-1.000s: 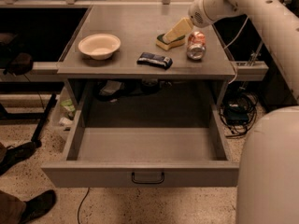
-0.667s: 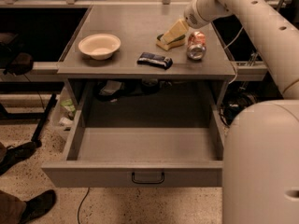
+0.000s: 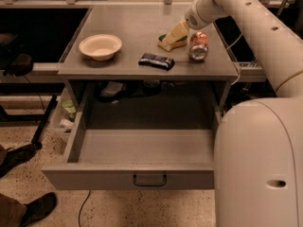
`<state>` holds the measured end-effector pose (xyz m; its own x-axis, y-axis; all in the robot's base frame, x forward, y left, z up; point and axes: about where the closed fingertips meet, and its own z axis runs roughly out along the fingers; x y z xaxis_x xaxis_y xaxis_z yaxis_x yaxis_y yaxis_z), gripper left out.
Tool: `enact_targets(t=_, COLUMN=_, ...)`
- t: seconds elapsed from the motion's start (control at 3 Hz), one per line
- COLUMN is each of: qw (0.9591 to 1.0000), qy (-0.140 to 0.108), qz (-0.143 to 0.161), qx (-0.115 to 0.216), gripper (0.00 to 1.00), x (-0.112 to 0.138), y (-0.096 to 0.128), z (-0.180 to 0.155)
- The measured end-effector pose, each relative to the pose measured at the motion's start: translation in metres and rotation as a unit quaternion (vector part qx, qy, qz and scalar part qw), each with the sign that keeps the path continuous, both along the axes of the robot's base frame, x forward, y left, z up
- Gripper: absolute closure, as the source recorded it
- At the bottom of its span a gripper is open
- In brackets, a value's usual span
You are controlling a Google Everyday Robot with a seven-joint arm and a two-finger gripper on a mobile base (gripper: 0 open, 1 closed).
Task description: Place sponge into top drawer
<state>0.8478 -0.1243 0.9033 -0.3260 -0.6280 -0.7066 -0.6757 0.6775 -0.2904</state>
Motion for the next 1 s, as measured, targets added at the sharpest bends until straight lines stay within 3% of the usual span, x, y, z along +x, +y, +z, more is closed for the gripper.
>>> enact_targets(t=1.0, qw=0.9979, qy=0.011, qz=0.009, qx=0.063, gripper=0.0, x=0.021, y=0.01, z=-0.025)
